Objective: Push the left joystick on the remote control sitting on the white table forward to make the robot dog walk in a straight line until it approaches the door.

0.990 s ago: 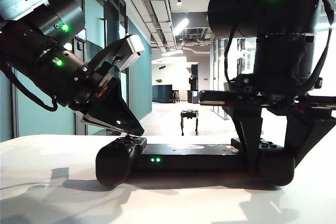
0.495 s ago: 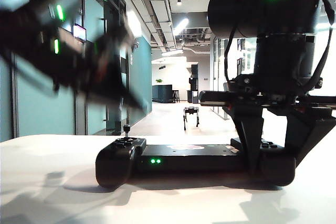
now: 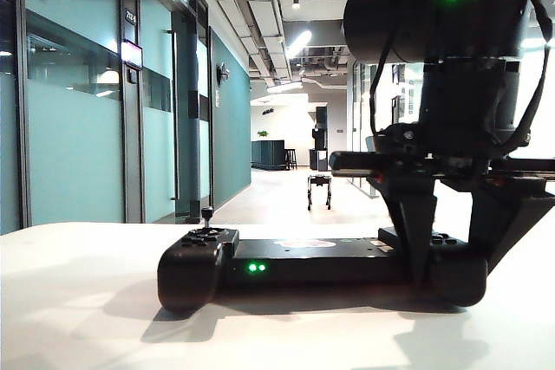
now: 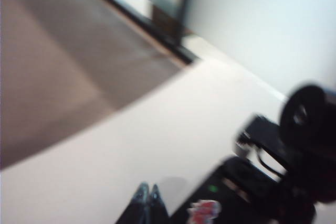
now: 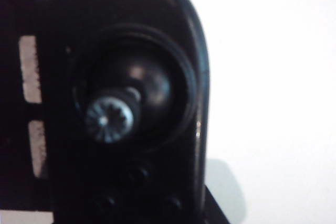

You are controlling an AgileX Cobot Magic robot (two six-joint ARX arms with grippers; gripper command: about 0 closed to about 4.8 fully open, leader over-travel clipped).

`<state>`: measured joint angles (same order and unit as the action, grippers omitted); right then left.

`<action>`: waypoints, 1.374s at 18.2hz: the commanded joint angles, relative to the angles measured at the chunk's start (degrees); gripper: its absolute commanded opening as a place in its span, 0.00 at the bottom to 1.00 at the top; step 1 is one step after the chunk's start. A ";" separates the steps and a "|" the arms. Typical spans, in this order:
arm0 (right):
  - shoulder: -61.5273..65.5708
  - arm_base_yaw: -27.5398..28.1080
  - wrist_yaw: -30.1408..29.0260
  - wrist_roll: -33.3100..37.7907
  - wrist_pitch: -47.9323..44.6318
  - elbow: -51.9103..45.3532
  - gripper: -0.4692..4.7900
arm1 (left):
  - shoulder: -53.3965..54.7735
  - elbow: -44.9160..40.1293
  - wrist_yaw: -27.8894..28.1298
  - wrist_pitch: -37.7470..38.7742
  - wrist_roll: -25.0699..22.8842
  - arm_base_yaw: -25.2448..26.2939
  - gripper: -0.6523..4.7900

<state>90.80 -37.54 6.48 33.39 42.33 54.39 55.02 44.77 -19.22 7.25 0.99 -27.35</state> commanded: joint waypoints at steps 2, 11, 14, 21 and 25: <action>-0.11 -0.13 0.00 -2.16 -0.81 0.13 0.79 | -9.16 6.86 7.02 15.52 -0.11 -0.02 0.11; -2.51 -0.26 0.04 -4.98 12.96 10.99 0.79 | -21.88 8.46 9.18 23.67 2.69 -0.02 0.11; -6.78 -0.26 0.00 -5.18 15.06 13.00 0.72 | -22.29 8.46 9.38 27.47 2.69 -0.02 0.11; -21.38 -0.61 2.03 -12.85 10.19 12.85 0.08 | -25.38 7.26 11.80 29.73 3.82 -0.02 0.11; -28.59 -1.97 5.44 -22.88 -3.65 8.87 0.08 | -31.67 -1.97 13.00 23.39 3.72 -0.02 0.11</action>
<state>63.05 -39.55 11.73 13.50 43.57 64.10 24.67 44.47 -6.35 33.82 4.75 -27.35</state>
